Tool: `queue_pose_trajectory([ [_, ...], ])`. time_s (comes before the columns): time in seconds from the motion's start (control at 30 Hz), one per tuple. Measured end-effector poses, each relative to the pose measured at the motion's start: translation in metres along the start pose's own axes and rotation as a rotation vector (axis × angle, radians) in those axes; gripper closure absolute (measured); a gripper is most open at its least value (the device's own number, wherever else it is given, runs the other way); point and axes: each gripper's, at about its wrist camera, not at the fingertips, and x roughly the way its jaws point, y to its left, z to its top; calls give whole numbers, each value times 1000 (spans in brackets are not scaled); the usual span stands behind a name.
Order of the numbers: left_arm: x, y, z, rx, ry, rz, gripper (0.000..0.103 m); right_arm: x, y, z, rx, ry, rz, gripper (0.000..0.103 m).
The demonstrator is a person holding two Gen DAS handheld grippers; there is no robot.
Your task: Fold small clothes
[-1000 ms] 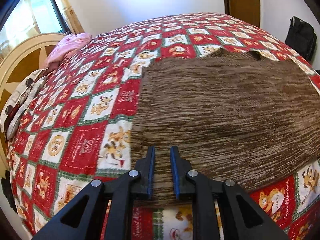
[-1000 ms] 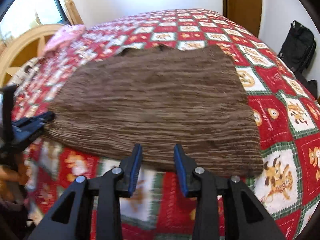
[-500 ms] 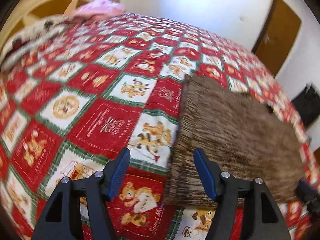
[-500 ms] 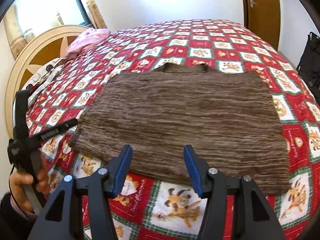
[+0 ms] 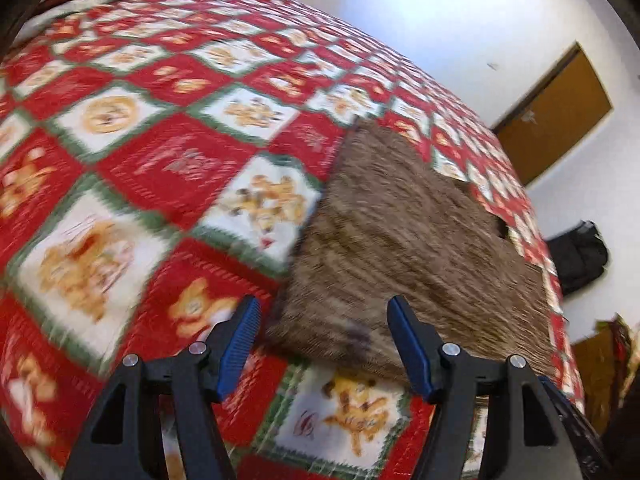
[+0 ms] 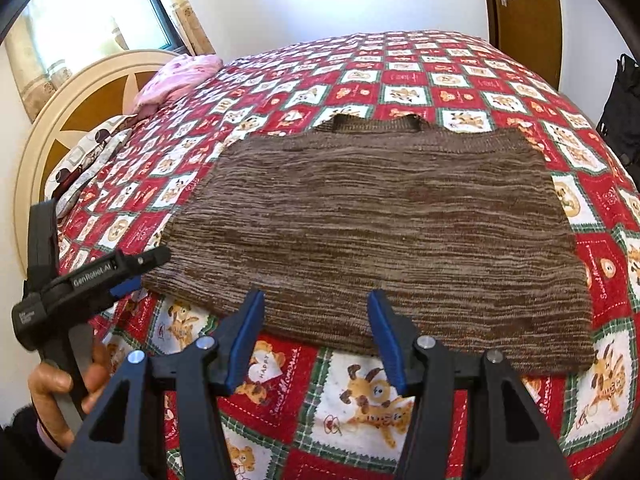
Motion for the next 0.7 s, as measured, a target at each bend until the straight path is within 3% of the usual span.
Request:
queue_pose_trajectory([
  [0.07, -8, 4, -6, -15, -33, 42, 36, -1, -1, 0, 3, -4, 3, 46],
  [0.27, 2, 3, -7, -28, 8, 25, 36, -2, -2, 0, 13, -9, 12, 46],
  [0.43, 18, -1, 12, -102, 30, -112, 37, -5, 0, -1, 8, -12, 21, 46],
  [0.47, 18, -2, 13, -108, 23, -128, 40, -6, 0, -2, 9, -15, 19, 46],
  [0.53, 19, -1, 12, -116, 10, -168, 84, -8, -1, -2, 15, -21, 12, 46],
  [0.7, 21, 3, 6, -107, -12, -135, 85, -6, -6, 2, 36, -16, 5, 46],
])
